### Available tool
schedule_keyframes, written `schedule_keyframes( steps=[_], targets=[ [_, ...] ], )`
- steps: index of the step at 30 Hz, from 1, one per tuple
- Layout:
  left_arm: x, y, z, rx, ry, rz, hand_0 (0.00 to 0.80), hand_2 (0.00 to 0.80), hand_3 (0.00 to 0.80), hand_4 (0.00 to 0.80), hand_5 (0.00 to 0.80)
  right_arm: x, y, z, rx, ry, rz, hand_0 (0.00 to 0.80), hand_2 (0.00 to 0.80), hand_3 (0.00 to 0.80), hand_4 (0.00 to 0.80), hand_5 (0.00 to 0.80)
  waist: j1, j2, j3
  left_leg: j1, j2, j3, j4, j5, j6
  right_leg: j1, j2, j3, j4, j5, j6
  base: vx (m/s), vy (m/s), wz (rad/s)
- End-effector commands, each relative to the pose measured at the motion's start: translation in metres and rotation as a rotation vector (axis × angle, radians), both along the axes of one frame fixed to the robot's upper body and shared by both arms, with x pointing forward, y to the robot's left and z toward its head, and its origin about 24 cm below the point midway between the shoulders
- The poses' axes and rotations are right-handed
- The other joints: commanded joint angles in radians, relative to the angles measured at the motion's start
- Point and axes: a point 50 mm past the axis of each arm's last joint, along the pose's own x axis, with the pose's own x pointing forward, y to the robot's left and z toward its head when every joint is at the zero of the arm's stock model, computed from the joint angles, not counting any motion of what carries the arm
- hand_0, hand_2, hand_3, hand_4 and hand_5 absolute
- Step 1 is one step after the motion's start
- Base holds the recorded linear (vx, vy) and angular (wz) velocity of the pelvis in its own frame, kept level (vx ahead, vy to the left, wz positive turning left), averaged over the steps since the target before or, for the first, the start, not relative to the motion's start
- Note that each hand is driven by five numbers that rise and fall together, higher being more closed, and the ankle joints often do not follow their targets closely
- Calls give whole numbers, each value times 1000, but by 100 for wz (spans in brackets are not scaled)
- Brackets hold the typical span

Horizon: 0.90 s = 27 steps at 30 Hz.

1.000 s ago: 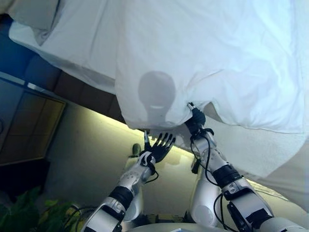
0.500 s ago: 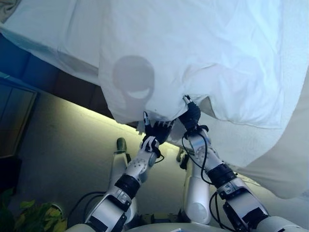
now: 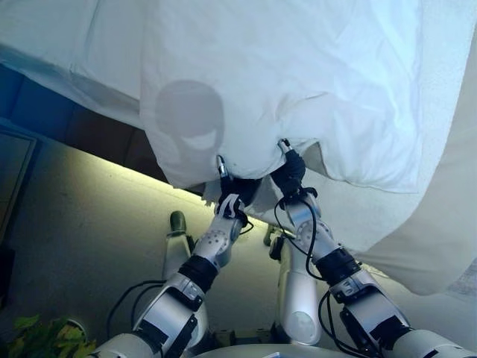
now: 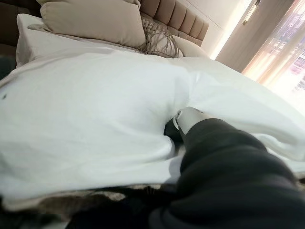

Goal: Make the bed neatly

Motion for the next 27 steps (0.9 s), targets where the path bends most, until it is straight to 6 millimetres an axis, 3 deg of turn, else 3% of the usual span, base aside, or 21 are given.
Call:
schedule_keyframes(
  steps=[1,2,3,10,15,21,27],
  targets=[
    [13,-6,40,-46,-161,-4,395,395,395,395,395,-5,17,40,76,-175,75,800,800,800,800,800,0,-8,-46,-73,20,-19,-35,170,-5,36,-94,60,-66,184,87,-8,21,-6],
    [16,-2,42,-37,-162,13,734,734,734,734,734,-5,18,38,77,-168,77,800,800,800,800,800,0,-6,-46,-71,19,-19,-36,171,-5,37,-94,60,-66,184,86,-8,29,-5],
    [19,3,43,-32,-159,32,800,800,800,800,800,-6,19,36,79,-160,79,800,800,800,800,800,-1,-4,-47,-69,18,-17,-37,171,-5,39,-94,59,-67,183,85,-7,43,-4],
    [26,23,49,-33,-128,92,800,800,800,800,800,-5,13,20,64,-81,54,800,800,800,800,800,-5,35,-45,-46,4,5,-72,188,0,49,-113,58,-68,173,79,-12,91,-3],
    [23,23,51,-26,-134,69,800,800,800,800,800,-4,4,8,50,-40,15,800,800,800,800,800,2,54,-37,-46,-6,9,-89,199,0,57,-125,47,-81,177,81,-41,36,3],
    [19,16,65,79,-166,62,800,800,800,800,800,3,-11,-27,95,120,-50,800,800,800,800,800,22,80,-15,-53,-14,4,-95,203,1,69,-140,27,-92,178,86,-28,8,3],
    [23,25,73,231,-160,155,800,800,800,800,800,9,-17,-42,303,144,-26,800,800,800,800,800,42,96,-1,-58,-30,-10,-95,199,0,77,-149,11,-109,186,90,-22,-15,2]
  ],
)
